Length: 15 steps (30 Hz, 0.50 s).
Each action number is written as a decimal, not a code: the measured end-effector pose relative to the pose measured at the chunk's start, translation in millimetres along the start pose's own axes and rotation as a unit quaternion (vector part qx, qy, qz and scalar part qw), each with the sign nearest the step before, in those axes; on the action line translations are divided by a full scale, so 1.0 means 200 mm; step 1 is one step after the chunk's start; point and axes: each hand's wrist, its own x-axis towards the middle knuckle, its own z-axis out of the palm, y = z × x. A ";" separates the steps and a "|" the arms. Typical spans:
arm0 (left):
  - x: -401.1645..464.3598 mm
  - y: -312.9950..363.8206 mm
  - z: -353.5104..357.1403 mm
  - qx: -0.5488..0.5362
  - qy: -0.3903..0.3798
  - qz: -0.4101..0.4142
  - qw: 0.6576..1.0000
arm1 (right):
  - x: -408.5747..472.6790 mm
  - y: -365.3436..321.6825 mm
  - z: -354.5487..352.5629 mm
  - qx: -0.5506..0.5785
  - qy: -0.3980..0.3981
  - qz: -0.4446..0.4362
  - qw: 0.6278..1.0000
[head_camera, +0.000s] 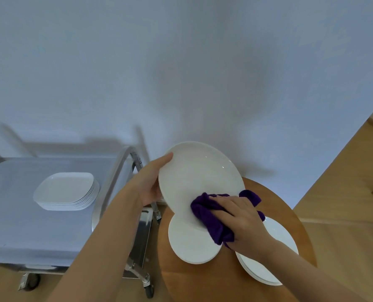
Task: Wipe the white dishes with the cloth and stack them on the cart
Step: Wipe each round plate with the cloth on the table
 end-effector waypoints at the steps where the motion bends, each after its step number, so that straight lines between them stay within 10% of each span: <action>1: 0.01 0.01 -0.01 0.008 -0.029 -0.011 1.000 | 0.02 -0.03 -0.02 0.050 0.003 0.035 0.998; 3: 0.03 -0.01 -0.02 0.054 -0.030 -0.025 0.998 | 0.08 -0.08 -0.10 0.219 0.015 0.192 0.956; 8: 0.05 -0.17 0.02 -0.002 0.032 0.024 0.999 | 0.16 0.02 -0.22 0.641 0.087 0.425 0.633; 15: 0.09 -0.28 0.08 -0.165 0.024 0.038 0.985 | 0.14 0.07 -0.20 0.724 0.133 0.479 0.479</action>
